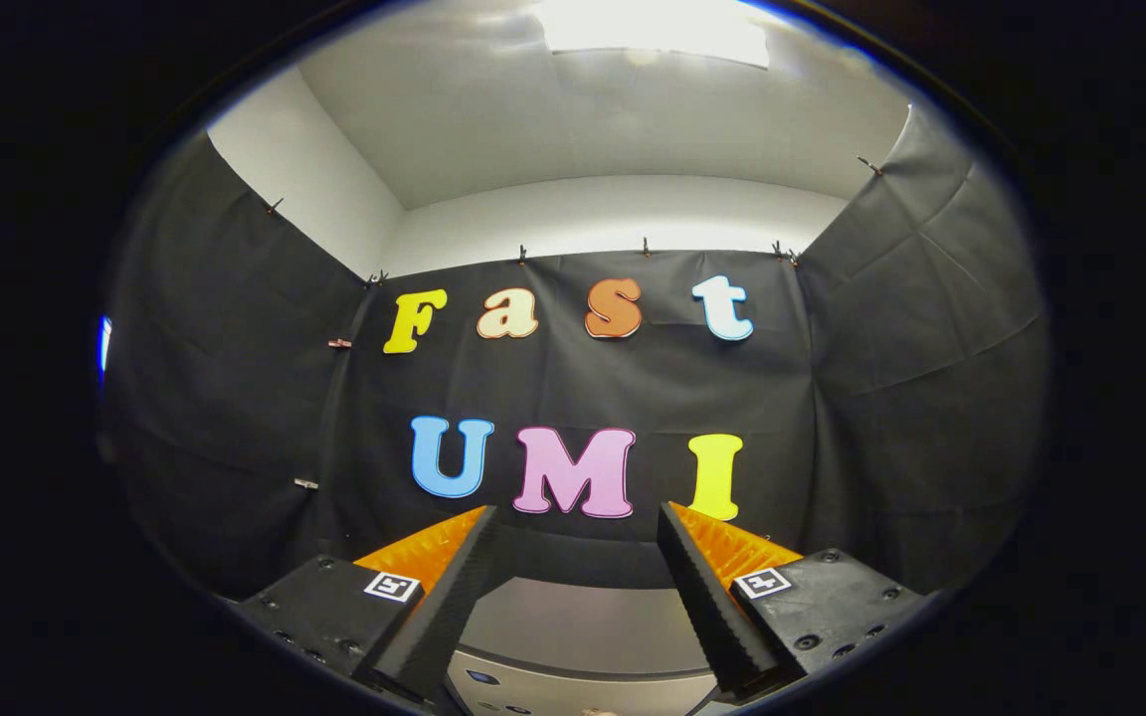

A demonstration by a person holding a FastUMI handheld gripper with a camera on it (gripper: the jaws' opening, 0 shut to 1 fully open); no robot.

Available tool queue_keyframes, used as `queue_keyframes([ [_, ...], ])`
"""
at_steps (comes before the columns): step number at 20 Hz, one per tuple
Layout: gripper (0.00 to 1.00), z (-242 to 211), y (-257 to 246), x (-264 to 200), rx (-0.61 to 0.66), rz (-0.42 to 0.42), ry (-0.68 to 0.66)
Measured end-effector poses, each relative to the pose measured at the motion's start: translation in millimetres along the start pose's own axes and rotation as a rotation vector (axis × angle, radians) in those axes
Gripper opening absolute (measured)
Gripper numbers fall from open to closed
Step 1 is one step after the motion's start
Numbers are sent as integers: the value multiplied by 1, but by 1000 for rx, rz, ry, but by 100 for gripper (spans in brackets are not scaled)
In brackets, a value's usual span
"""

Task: Put the clothes into the washing machine and then close the washing machine lid.

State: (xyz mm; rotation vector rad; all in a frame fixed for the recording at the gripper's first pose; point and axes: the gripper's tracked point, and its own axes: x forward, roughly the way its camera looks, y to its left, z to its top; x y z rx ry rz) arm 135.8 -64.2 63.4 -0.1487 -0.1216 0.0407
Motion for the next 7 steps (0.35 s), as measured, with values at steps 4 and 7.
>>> queue_keyframes([
  [4,99,0,0,-1,-9,5,3],
  [7,99,0,0,-1,-7,6,6],
])
